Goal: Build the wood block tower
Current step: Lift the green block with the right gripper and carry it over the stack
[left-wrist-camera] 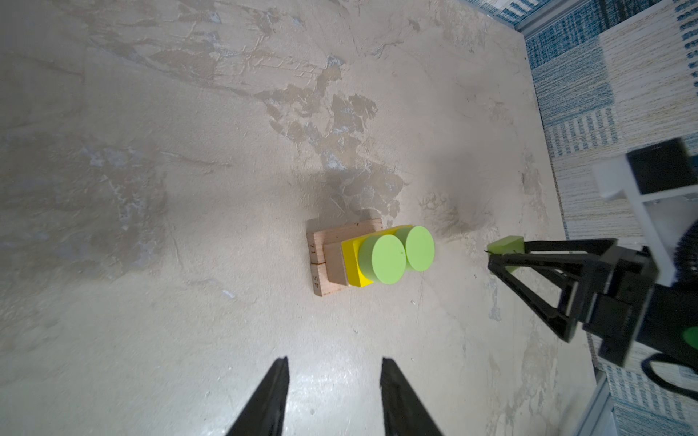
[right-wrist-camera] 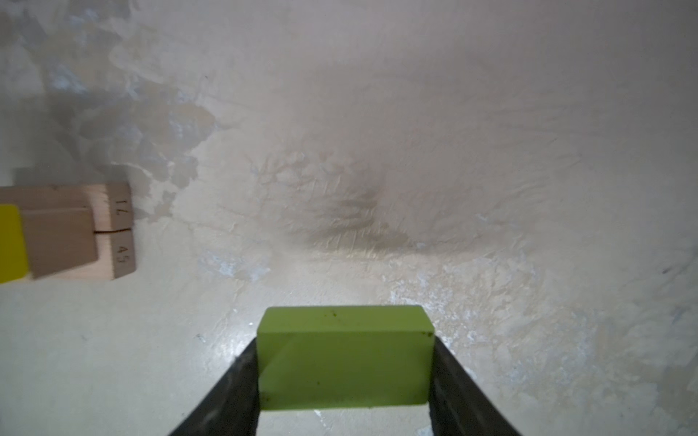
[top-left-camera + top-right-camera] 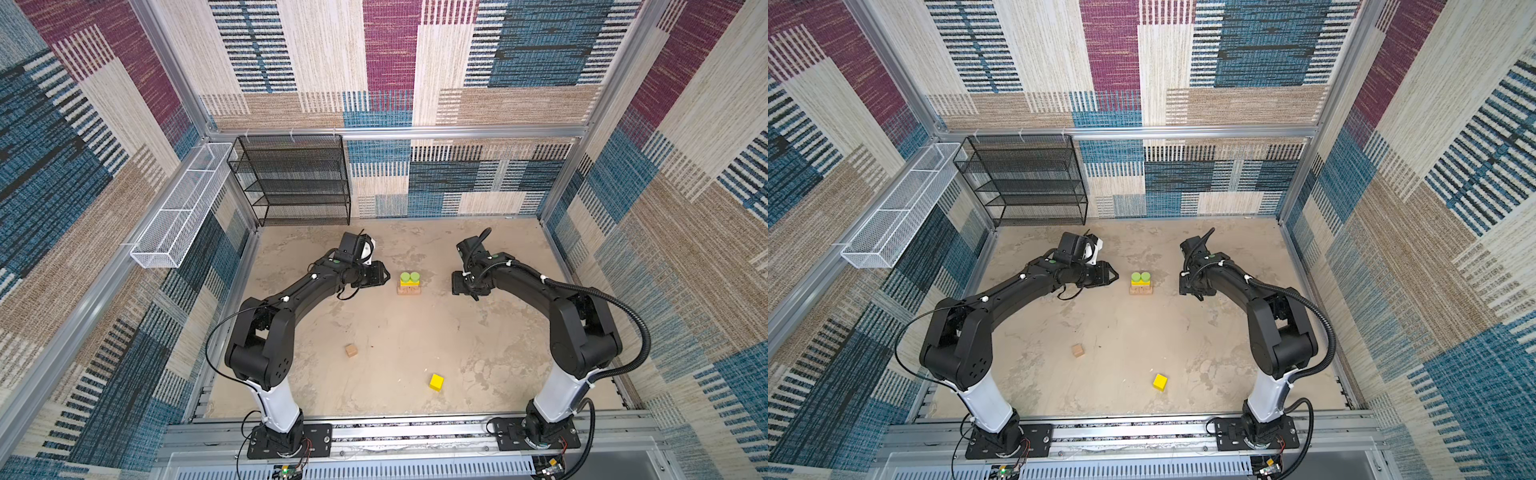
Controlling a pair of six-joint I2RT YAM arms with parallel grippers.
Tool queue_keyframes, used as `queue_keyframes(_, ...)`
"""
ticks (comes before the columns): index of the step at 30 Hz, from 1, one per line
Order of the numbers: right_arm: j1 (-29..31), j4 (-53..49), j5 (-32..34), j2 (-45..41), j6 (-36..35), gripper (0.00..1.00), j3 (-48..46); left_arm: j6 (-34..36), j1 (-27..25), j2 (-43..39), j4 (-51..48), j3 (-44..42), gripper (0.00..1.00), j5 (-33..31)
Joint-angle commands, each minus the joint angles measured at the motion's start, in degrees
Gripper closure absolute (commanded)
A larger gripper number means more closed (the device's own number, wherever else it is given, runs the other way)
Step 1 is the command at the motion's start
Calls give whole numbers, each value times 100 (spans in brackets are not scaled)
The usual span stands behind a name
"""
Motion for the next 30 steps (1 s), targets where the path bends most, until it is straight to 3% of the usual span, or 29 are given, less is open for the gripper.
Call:
queue_keyframes(1, 155, -234, -101, -56, 195, 43, 282, 131, 22, 20, 3, 21, 55, 86)
queue_keyframes(13, 927, -890, -73, 815, 742, 44, 2014, 43, 201, -136, 156, -192, 56, 231)
queue_keyframes(30, 1617, -1952, 591, 1844, 1388, 43, 3604, 69, 509, -323, 70, -416, 56, 233)
